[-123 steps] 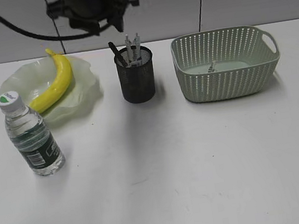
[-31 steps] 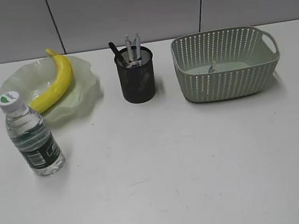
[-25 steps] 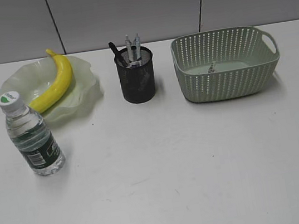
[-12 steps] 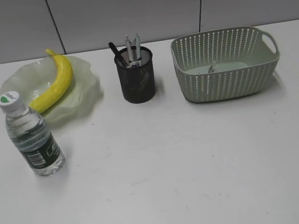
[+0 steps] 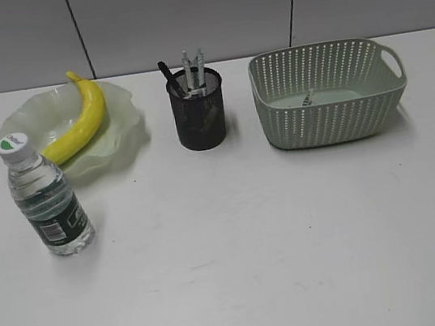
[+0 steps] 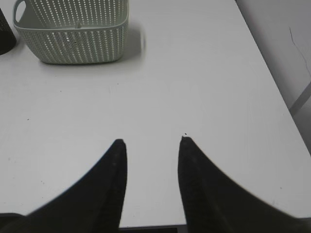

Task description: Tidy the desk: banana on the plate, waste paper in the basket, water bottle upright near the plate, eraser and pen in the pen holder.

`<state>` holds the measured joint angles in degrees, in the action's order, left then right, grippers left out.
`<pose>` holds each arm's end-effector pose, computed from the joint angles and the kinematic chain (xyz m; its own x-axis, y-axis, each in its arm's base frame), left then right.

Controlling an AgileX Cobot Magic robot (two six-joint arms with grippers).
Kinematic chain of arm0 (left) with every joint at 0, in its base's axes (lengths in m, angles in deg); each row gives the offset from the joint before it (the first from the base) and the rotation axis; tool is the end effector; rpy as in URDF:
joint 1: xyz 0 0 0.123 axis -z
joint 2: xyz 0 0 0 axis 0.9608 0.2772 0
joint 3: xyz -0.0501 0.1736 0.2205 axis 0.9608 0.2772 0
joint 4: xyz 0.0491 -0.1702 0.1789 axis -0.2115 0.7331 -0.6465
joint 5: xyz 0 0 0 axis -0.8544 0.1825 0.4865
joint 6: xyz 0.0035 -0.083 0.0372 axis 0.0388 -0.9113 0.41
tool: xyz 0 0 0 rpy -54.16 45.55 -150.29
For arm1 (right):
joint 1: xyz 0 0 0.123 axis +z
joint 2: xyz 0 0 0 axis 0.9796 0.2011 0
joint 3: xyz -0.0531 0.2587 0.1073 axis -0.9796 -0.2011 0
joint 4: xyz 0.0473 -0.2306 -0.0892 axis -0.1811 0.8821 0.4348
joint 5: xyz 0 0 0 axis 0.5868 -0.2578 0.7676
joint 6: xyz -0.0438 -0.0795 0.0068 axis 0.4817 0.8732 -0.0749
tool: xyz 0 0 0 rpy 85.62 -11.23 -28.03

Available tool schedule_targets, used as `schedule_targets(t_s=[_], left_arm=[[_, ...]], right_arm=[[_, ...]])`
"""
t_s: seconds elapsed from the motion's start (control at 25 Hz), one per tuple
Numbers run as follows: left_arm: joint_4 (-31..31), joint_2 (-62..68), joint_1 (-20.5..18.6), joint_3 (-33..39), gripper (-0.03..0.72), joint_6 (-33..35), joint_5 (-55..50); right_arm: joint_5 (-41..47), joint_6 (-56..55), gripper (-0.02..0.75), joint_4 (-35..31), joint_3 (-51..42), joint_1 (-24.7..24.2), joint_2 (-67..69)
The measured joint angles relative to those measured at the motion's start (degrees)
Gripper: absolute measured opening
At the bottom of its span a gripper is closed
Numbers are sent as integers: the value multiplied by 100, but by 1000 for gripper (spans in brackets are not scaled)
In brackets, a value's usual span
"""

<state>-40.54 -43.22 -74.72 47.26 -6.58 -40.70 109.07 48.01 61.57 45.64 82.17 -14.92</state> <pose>-0.0104 0.0012 0.2885 -0.3945 -0.2201 -0.8921 -0.1142 0.9751 -0.1901 -0.0066 -0.0047 0.2816 -0.4193 -0.0041 -0.9078 -0.0136 0.9999 0.0017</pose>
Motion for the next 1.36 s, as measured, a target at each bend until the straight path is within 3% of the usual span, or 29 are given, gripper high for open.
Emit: schedule_targets(t_s=[0.16,0.48,1.36], left_arm=[[-6,0,0,0,241,69,0],[392,0,0,0,241,1363,0],[364,0,0,0,240,1490,0]], right_arm=[[0,0,297,0,0,0,0],[0,0,297,0,0,0,0],[0,0,297,0,0,0,0]])
